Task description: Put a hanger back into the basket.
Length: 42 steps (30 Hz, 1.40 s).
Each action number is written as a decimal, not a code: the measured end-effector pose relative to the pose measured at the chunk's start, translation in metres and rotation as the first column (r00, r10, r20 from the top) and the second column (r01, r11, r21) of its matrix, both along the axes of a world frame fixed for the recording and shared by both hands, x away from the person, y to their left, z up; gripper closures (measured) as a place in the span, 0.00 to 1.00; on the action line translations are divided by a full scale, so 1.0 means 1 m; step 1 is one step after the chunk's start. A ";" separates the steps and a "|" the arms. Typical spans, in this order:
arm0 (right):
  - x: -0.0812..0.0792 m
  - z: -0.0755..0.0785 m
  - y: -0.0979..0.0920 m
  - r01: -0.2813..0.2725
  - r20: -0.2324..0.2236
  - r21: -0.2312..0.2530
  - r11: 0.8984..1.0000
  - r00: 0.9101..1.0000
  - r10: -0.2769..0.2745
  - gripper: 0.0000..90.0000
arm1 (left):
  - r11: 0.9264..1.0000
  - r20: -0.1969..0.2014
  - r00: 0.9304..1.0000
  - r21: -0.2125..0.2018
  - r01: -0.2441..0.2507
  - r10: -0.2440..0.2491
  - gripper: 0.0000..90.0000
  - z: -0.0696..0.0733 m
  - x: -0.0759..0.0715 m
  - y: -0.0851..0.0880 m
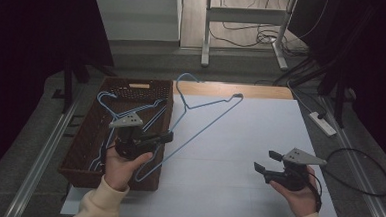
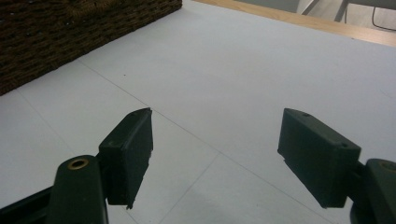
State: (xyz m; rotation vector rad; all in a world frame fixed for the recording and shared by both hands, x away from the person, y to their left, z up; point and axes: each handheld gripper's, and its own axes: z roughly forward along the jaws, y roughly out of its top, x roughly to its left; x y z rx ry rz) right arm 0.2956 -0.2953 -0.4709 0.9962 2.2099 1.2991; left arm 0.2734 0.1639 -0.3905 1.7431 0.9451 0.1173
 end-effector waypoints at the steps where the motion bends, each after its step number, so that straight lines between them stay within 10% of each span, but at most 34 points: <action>1: 0.000 0.000 0.000 0.002 -0.001 0.000 1.000 1.000 -0.002 0.30 | 1.000 0.002 1.000 -0.002 -0.005 0.005 0.96 0.001 0.000 0.004; 20: 0.002 -0.004 0.001 0.011 -0.006 -0.031 0.999 1.000 -0.011 0.30 | 0.993 0.028 0.993 -0.036 -0.116 0.117 0.96 0.008 -0.002 0.070; 42: 0.002 -0.005 0.002 0.014 -0.005 -0.049 0.999 1.000 -0.015 0.30 | 0.967 0.018 0.967 -0.018 -0.253 0.254 0.96 -0.010 0.007 0.135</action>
